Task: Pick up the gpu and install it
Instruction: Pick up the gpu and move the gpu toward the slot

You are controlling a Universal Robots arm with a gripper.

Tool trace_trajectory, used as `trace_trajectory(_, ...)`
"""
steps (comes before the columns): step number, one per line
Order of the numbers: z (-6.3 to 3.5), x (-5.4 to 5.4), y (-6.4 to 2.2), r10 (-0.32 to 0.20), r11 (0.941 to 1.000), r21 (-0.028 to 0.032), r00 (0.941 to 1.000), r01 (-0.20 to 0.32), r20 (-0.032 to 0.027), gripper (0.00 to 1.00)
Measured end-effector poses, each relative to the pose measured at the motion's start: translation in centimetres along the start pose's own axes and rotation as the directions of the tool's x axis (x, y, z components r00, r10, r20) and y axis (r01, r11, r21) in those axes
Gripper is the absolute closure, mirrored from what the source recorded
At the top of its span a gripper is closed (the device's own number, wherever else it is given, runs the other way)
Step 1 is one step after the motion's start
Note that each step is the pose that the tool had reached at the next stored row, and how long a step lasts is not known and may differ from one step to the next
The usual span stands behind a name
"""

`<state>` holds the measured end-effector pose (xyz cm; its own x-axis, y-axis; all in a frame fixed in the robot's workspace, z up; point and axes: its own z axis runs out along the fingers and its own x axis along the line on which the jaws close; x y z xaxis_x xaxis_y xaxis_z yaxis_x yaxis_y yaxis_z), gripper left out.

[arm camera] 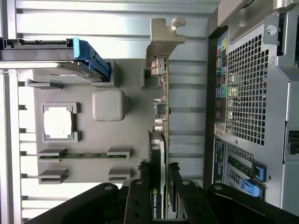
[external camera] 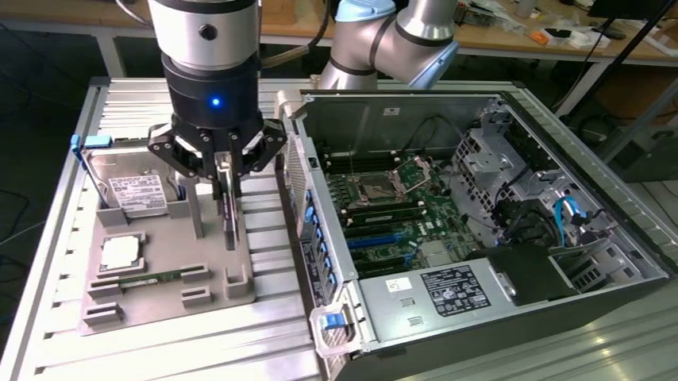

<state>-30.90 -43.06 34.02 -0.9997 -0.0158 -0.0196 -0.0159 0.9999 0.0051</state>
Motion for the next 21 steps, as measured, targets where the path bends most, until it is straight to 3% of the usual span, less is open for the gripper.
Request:
trace_trajectory(4,-0.15,0.0,0.36,0.000,1.0000,0.0000,1.0000,0.000,-0.0002,0.73)
trace_trajectory(15,-3.91,-0.1,0.39,0.000,1.0000,0.0000,1.0000,0.000,-0.0003,0.73)
trace_trajectory(21,-5.31,-0.1,0.40,0.000,1.0000,0.0000,1.0000,0.000,-0.0002,0.73)
